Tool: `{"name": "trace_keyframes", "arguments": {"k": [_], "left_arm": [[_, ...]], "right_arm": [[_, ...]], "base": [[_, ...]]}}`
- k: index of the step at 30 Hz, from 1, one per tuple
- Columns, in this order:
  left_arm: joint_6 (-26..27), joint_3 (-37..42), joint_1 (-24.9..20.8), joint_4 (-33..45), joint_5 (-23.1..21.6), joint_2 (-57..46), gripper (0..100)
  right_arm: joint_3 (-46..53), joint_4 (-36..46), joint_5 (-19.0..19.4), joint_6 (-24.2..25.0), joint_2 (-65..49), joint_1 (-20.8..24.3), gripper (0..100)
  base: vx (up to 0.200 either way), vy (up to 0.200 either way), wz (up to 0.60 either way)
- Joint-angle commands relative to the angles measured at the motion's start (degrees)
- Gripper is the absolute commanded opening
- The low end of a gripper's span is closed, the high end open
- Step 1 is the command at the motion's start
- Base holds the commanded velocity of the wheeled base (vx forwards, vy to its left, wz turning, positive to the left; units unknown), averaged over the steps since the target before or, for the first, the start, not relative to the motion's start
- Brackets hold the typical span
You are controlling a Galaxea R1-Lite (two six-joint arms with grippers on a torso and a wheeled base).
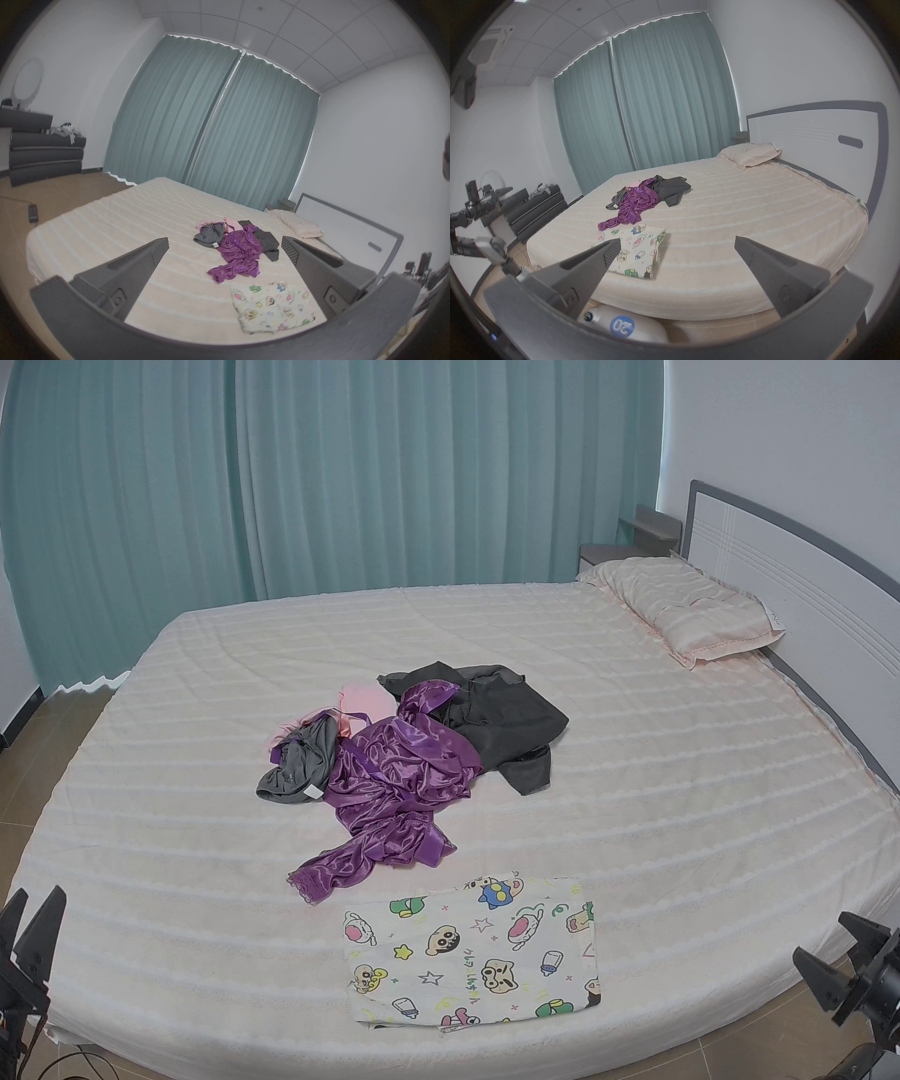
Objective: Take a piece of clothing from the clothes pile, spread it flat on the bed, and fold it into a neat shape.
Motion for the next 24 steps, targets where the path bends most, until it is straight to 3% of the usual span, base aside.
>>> {"name": "trace_keyframes", "arguments": {"k": [1, 7, 10, 13, 14, 16, 17, 20, 24], "left_arm": [[7.68, -0.34, 2.71, 9.97, 0.28, -16.79, 100], [9.88, -0.07, 8.24, 11.20, -0.07, -17.67, 100], [14.01, 0.89, 11.23, 11.20, -0.25, -20.05, 100], [20.34, 4.06, 12.38, 10.49, -1.30, -23.21, 100], [20.34, 4.06, 12.38, 10.49, -1.30, -23.21, 100], [20.78, 5.46, 12.38, 10.49, -1.48, -23.21, 100], [21.39, 9.24, 12.38, 10.32, -2.62, -23.21, 100], [20.86, 10.65, 12.38, 9.97, -4.56, -23.21, 100], [21.66, 11.26, 12.38, 9.97, -10.97, -23.21, 100]], "right_arm": [[-1.10, 13.04, 0.68, -5.12, -21.70, -0.62, 100], [-1.80, 22.97, -0.38, -9.16, -29.26, -1.23, 100], [-2.59, 24.02, -4.68, -9.69, -28.82, -2.38, 100], [-3.03, 24.46, -8.64, -10.48, -28.91, -6.33, 100], [-3.03, 24.46, -8.64, -10.48, -28.91, -6.33, 100], [-3.82, 26.22, -10.22, -11.45, -28.64, -11.08, 100], [-3.82, 26.31, -8.99, -11.80, -28.91, -13.63, 100], [-3.38, 26.05, -6.62, -11.36, -28.91, -13.63, 100], [-1.62, 23.59, -2.49, -10.66, -29.00, -13.54, 100]], "base": [[0.000, 0.000, 0.00], [0.000, 0.000, 0.00], [0.000, 0.000, 0.00], [0.000, 0.000, 0.00], [0.000, 0.000, 0.00], [0.000, 0.000, 0.00], [0.000, 0.000, 0.00], [0.000, 0.000, 0.00], [0.000, 0.000, 0.00]]}}
